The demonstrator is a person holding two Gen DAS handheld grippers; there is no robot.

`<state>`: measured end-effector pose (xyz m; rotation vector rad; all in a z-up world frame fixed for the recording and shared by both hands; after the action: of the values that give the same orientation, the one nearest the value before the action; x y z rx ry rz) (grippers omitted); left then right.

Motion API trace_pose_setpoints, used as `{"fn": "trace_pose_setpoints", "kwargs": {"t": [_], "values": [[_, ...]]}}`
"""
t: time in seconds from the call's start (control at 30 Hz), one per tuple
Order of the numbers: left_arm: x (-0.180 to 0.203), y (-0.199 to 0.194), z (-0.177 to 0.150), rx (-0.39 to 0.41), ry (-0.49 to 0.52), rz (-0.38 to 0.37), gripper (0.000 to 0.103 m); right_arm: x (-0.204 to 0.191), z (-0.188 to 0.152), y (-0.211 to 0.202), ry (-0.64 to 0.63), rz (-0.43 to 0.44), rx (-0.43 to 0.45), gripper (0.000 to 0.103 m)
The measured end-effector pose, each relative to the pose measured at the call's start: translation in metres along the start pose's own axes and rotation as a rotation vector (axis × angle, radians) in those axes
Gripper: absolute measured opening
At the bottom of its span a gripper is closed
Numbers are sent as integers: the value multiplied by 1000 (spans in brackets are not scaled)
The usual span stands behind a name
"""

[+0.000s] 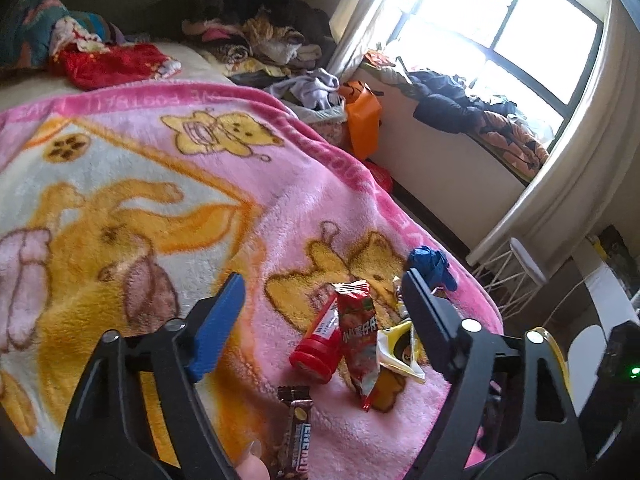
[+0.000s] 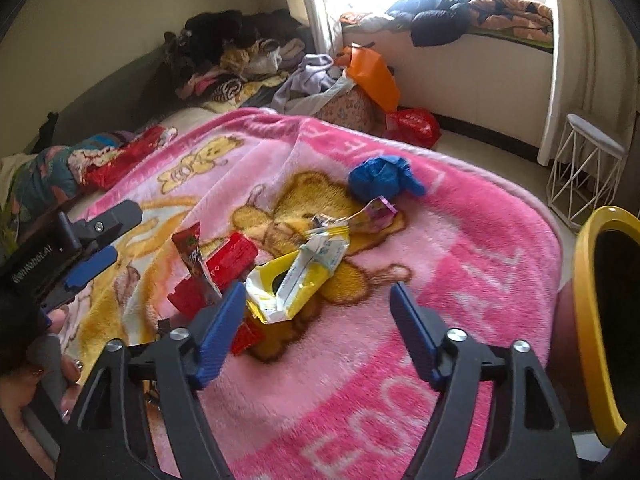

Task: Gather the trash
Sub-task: 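Grasp the red chip bag with the left tool while the right tool grasps the yellow-white wrapper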

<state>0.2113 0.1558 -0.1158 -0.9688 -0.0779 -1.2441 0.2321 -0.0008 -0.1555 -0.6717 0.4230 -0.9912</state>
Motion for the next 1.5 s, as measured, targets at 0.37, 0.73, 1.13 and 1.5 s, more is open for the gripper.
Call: {"fn": "trace_pose_setpoints", "kwargs": {"t": [0.37, 0.73, 1.13, 1.5], "values": [[8, 26, -7, -98, 7, -40, 63, -13, -6, 36, -7, 38, -67, 34], [6, 52, -21, -180, 18, -15, 49, 3, -28, 44, 72, 82, -114, 5], [11, 40, -30, -183, 28, -39, 19, 18, -33, 18, 171, 143, -74, 3], [30, 6, -28, -119, 55, -78, 17, 19, -25, -18, 125, 159, -17, 2]]}}
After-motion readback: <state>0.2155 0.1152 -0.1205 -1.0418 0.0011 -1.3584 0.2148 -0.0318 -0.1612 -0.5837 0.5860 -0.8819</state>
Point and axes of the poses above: each gripper's, at about its wrist camera, not at the fingertips, and y roughly the way its jaws point, x to its right, z to its top, the point moved 8 cm from there along y, roughly the way its jaws point, and after that the axes turned 12 degrees about -y, right-handed, at the moved point
